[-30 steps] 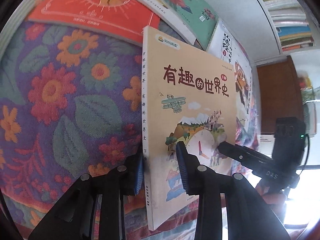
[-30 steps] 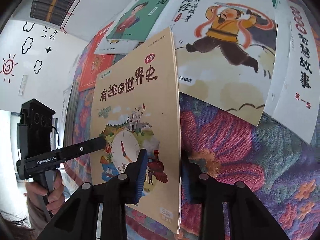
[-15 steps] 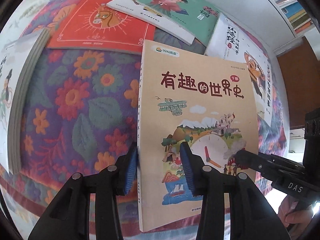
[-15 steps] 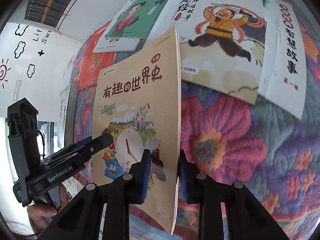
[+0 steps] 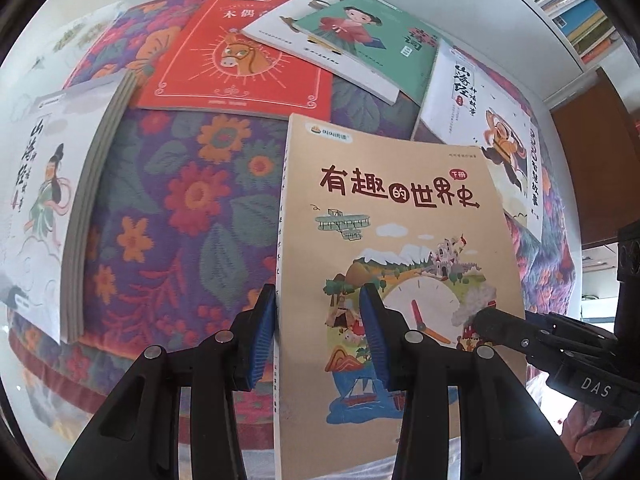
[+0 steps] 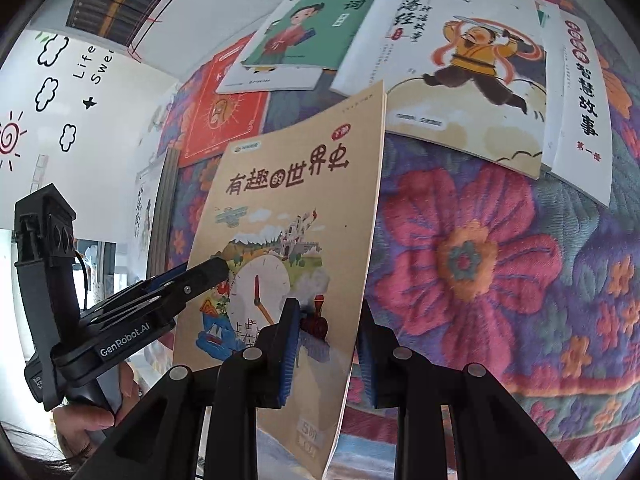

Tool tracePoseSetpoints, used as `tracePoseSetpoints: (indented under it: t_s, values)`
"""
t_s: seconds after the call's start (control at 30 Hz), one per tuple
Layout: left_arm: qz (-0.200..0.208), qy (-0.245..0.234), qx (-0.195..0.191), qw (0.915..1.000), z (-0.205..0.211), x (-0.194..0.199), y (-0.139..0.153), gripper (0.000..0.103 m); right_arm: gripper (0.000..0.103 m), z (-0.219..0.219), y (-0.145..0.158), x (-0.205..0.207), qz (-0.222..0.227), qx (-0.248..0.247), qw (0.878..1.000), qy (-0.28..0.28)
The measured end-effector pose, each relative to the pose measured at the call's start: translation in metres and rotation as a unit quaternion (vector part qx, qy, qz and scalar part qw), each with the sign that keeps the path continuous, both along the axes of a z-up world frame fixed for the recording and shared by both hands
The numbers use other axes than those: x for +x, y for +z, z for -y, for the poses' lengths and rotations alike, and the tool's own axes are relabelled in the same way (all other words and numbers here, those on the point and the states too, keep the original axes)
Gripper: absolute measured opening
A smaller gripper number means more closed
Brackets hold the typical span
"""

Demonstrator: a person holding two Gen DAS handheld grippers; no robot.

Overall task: Organize books
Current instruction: 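Carry the upright tan book with both tools toward the standing books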

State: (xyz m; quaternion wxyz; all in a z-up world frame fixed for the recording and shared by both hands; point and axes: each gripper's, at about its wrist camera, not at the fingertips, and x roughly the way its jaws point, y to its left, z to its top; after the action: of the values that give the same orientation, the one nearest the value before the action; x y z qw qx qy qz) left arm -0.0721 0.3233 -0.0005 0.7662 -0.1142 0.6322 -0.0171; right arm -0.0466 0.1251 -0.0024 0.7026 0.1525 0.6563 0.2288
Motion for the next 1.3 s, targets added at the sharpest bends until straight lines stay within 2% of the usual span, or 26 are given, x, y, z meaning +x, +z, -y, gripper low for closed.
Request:
tracePoseSetpoints:
  t_s: [0.27,0.5,0.77,1.3]
  values:
    - [0.005,0.003,-0.006,1.0,-0.014,-0.003,0.004,0.039,0.026,-0.021,0.009,-0.004,0.009,-0.009,1.0,0.002]
    - [0.004,0.015,-0.032,0.9994,-0.037,-0.006,0.004,0.039,0.026,-0.041,0.017,-0.005,0.023,-0.016,1.0,0.003]
    - [0.01,0.016,-0.035,0.9992,-0.053,-0.009,0.011,0.039,0.026,-0.064,0.027,-0.009,0.04,-0.02,0.999,0.009]
    - [0.044,0.026,-0.06,0.9969,-0.096,-0.01,0.036,0.039,0.026,-0.1,0.071,-0.019,0.105,-0.01,0.994,0.031]
